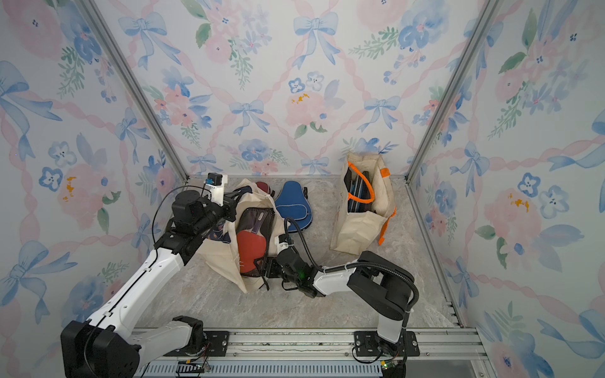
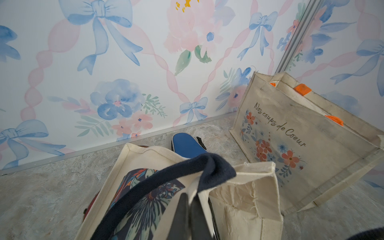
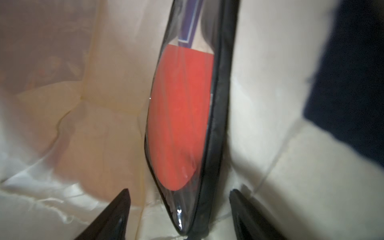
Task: Remove the ping pong set from the canvas bag
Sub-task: Adjust the canvas bag at the center of the board, then pick up the ping pong set from the canvas bag.
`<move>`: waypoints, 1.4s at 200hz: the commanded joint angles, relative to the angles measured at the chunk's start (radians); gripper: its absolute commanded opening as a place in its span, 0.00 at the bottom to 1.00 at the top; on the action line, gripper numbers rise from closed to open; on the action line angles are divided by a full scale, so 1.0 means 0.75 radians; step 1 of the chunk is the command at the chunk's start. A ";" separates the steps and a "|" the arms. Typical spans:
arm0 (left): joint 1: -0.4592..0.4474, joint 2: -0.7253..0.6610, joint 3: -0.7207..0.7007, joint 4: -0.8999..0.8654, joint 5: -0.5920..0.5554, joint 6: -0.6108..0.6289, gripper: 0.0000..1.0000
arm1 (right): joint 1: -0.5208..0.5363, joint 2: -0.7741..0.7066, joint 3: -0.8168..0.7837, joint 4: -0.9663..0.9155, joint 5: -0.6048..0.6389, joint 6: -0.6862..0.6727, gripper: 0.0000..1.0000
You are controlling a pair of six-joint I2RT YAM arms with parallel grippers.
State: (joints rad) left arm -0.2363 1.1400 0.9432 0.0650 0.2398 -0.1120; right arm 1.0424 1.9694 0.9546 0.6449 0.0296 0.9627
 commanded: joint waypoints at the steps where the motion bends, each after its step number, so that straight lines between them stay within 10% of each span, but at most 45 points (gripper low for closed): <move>1: -0.010 -0.008 0.060 0.079 -0.011 -0.007 0.00 | -0.027 0.077 0.057 0.097 -0.043 0.076 0.74; 215: -0.046 0.000 0.057 0.079 -0.023 -0.002 0.00 | -0.096 0.377 0.259 0.688 -0.115 -0.016 0.61; 280: -0.051 -0.002 0.055 0.079 -0.024 -0.002 0.00 | -0.090 0.471 0.429 0.352 -0.063 0.071 0.63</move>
State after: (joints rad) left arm -0.2615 1.1412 0.9432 0.0578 0.2047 -0.1112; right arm 0.9646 2.2715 1.2137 0.9592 -0.0475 1.0027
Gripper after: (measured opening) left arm 0.051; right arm 0.631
